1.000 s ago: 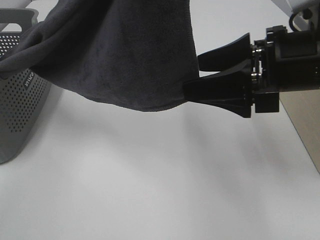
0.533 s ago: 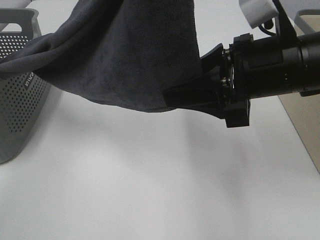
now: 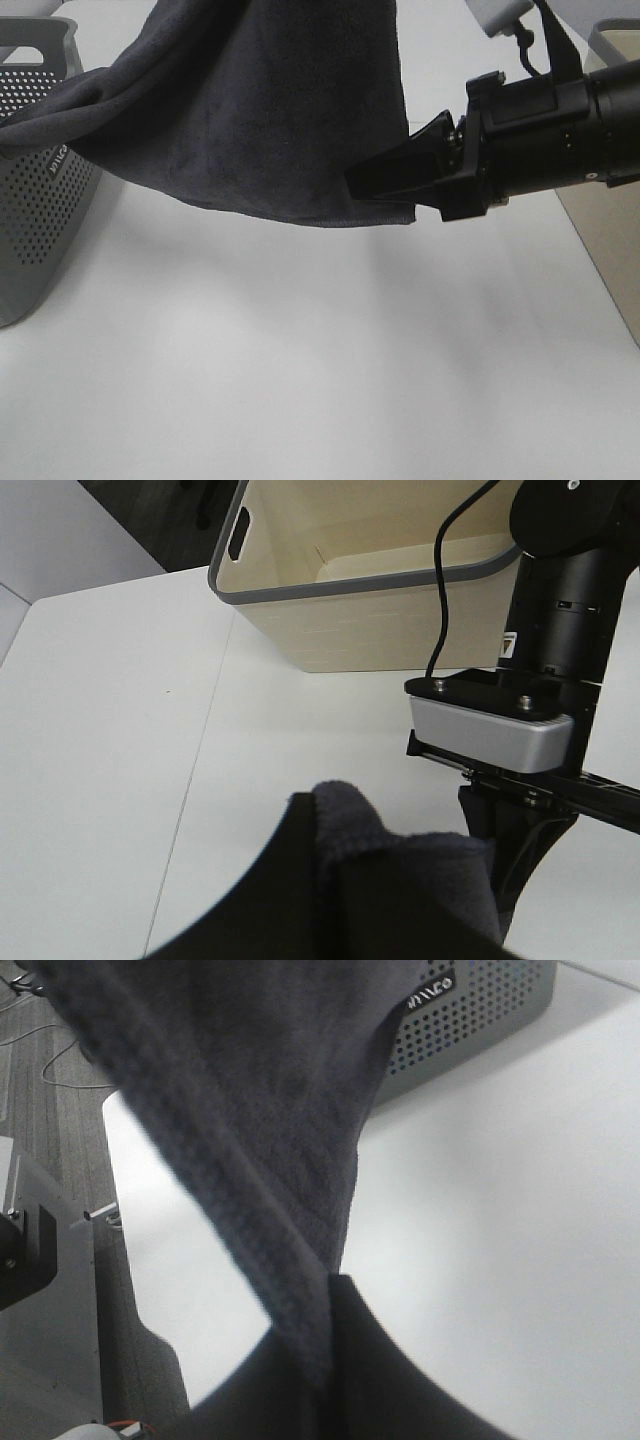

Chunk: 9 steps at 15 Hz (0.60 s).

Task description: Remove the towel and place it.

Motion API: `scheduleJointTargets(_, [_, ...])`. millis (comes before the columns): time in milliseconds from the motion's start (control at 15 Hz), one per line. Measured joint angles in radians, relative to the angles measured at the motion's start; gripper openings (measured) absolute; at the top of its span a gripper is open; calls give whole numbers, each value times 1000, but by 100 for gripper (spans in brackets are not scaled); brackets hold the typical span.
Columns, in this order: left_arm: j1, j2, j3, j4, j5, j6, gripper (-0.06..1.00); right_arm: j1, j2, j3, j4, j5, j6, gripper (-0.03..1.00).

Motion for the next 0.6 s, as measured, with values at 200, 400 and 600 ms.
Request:
scheduleJointTargets(200, [0, 0, 0, 10, 0, 12, 0, 0, 1, -111, -187, 30, 277, 1])
scheduleJointTargets(400, [0, 0, 0, 80, -12, 69, 0, 0, 1, -346, -516, 144, 690, 1])
scheduleJointTargets(600, [0, 0, 0, 270, -117, 80, 0, 0, 1, -691, -898, 263, 1079, 1])
